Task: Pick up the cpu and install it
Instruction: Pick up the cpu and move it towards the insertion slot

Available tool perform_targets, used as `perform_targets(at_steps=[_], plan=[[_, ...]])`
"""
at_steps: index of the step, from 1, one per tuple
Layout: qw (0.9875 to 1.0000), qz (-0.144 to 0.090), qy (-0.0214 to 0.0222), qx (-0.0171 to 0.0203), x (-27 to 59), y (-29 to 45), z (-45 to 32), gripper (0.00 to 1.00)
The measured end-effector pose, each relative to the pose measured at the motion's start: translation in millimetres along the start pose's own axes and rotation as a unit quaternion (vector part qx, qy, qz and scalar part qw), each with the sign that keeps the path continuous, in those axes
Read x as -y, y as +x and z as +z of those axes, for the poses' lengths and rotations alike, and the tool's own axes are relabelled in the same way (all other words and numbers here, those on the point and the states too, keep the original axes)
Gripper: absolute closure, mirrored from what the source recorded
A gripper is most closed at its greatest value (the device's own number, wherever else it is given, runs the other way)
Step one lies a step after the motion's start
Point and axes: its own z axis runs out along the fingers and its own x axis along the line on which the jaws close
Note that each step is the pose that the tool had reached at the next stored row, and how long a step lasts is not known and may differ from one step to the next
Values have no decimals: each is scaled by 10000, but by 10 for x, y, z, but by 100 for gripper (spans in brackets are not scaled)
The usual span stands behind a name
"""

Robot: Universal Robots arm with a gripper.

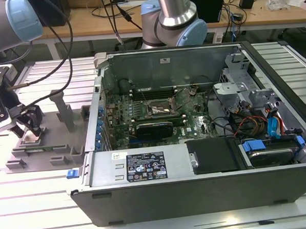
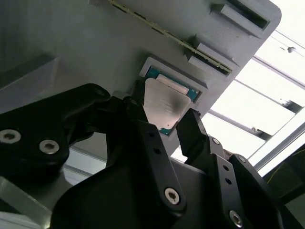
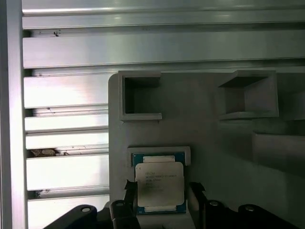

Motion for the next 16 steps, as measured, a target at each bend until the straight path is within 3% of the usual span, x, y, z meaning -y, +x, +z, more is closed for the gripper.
perform_targets(at_steps=[3, 4, 5, 11, 16], plan=[[10000, 0, 0, 0, 0, 0, 0, 44], [10000, 0, 0, 1, 0, 0, 1, 38], [10000, 0, -1, 1, 0, 0, 3, 38], [10000, -4, -3, 1, -4, 6, 114, 38], [10000, -38, -6, -1, -51, 10, 150, 38]])
